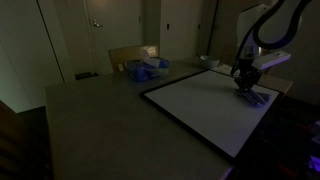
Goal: Wipe the white surface with the cloth
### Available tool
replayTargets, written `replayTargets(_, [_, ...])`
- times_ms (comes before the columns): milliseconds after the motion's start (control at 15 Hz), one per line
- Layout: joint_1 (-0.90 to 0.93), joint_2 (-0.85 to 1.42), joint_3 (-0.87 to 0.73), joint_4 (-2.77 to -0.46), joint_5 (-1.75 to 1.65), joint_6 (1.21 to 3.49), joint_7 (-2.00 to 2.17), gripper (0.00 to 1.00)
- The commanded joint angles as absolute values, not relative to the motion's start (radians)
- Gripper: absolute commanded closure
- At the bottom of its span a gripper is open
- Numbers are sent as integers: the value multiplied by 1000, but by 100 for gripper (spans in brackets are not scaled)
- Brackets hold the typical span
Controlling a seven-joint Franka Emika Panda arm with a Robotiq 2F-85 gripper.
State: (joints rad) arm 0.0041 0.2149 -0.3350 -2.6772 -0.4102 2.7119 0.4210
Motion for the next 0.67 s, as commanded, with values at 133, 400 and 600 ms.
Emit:
replayTargets(133, [-69,310,-376,-2627,-474,2757,292,97])
replayTargets(400, [-103,350,-404,-2586,-536,2762,177,97])
replayTargets(600, [-131,393,-404,-2550,-544,2776,98,97])
